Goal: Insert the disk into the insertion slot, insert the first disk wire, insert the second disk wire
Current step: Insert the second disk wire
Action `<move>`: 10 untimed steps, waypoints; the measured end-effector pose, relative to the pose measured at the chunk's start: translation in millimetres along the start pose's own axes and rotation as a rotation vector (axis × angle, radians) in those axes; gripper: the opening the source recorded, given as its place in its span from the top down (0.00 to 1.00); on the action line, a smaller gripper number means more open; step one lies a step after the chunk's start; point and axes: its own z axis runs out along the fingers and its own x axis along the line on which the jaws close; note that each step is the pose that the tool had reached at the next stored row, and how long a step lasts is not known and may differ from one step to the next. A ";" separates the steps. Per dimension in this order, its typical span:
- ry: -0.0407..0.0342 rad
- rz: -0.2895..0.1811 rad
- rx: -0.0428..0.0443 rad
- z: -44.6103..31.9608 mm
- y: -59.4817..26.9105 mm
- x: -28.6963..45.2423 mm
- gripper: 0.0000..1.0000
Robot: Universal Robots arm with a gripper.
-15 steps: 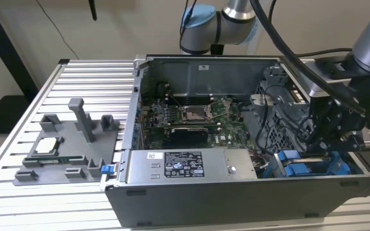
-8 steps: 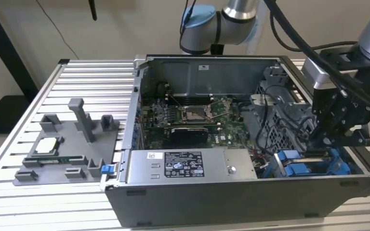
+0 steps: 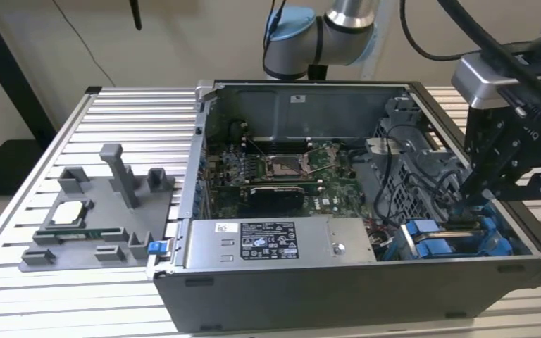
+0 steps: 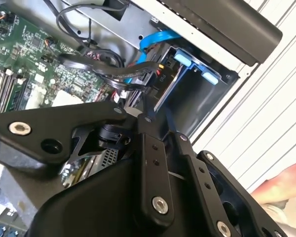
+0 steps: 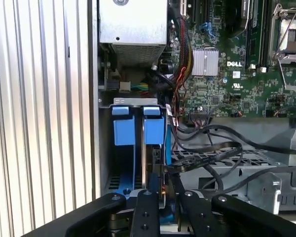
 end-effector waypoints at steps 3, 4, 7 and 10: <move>0.0000 0.000 0.0001 -8.5 -0.4 -0.7 0.00; 0.0000 0.000 0.0000 -11.5 -0.5 -0.9 0.00; -0.0001 0.000 0.0000 -19.6 -0.9 -1.5 0.00; 0.0000 0.000 0.0000 -26.3 -1.2 -2.0 0.00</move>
